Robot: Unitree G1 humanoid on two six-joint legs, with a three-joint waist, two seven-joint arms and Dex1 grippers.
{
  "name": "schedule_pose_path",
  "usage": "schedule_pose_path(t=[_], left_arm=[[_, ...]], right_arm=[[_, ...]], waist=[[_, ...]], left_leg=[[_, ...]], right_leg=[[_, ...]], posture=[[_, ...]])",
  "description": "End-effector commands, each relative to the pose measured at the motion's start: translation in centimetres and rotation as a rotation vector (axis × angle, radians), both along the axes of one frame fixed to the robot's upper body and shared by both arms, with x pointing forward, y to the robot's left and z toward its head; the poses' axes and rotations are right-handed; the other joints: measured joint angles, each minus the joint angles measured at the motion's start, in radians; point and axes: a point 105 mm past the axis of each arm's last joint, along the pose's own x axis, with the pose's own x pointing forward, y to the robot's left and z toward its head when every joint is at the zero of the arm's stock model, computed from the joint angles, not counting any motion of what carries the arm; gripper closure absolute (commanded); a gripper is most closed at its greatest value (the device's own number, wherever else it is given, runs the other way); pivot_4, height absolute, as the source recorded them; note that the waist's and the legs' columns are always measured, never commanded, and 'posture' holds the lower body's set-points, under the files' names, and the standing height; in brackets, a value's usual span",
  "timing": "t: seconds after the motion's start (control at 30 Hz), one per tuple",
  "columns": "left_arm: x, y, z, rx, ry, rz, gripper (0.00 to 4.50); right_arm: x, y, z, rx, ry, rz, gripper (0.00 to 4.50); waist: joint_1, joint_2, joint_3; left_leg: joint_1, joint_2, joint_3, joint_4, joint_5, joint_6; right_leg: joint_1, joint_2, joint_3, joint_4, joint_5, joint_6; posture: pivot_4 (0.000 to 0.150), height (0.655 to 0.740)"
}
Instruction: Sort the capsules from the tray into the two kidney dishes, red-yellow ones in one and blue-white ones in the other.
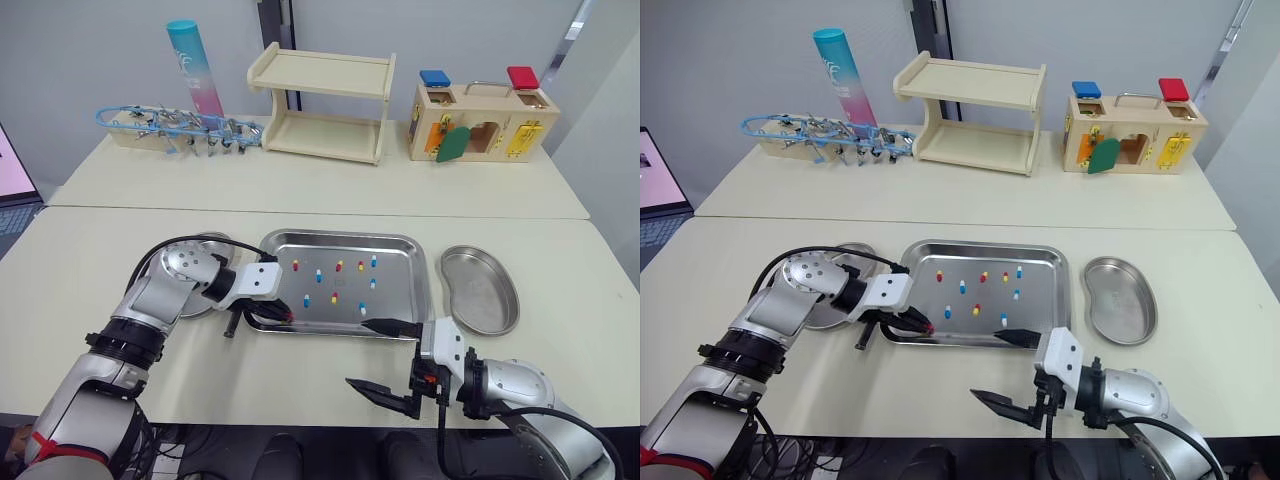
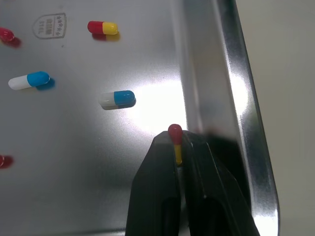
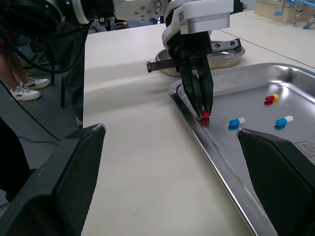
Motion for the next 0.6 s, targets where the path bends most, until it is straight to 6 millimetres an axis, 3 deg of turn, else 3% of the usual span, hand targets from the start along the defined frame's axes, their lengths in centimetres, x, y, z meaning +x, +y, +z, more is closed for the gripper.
schedule_pose_path(t=[0.03,0.2,0.4,0.47,0.6], left_arm=[[0.4,0.8,3.5,-0.060,-0.072,0.045,4.46],[0.1,3.0,6.8,-0.099,-0.094,0.175,4.46],[-1.1,9.9,9.9,-0.085,-0.122,0.503,4.46],[-1.4,11.9,10.2,-0.087,-0.139,0.618,4.46],[-1.5,13.3,9.2,-0.085,-0.148,0.715,4.46]], right_arm=[[0.2,-0.1,0.7,-0.006,-0.048,0.026,0.00],[0.4,-0.1,0.8,-0.020,-0.056,0.059,0.00],[1.4,0.1,1.3,-0.035,-0.090,0.082,0.00],[1.6,0.4,1.6,-0.033,-0.098,0.096,0.00],[2.0,0.9,2.2,-0.015,-0.107,0.105,0.00]], waist=[[-0.001,0.000,0.000],[-0.004,0.000,0.001],[-0.024,0.002,0.002],[-0.023,0.002,0.002],[-0.016,0.002,0.002]], left_leg=[[0.000,0.000,0.000,0.000,0.000,0.000],[0.000,0.000,0.000,0.000,0.000,0.000],[0.000,0.000,-0.001,-0.001,0.000,0.000],[0.000,0.000,-0.001,-0.001,0.000,0.000],[0.000,0.000,0.000,-0.001,0.000,0.000]], right_leg=[[0.000,0.000,0.000,0.000,0.000,0.000],[-0.001,0.000,0.000,0.000,0.000,0.000],[-0.001,0.000,0.000,0.000,0.000,0.000],[-0.001,0.000,0.000,0.000,0.000,0.000],[-0.001,0.000,0.000,0.000,0.000,0.000]], posture=[[0.150,0.7400],[0.150,0.7400],[0.150,0.7400],[0.150,0.7400],[0.150,0.7400]])
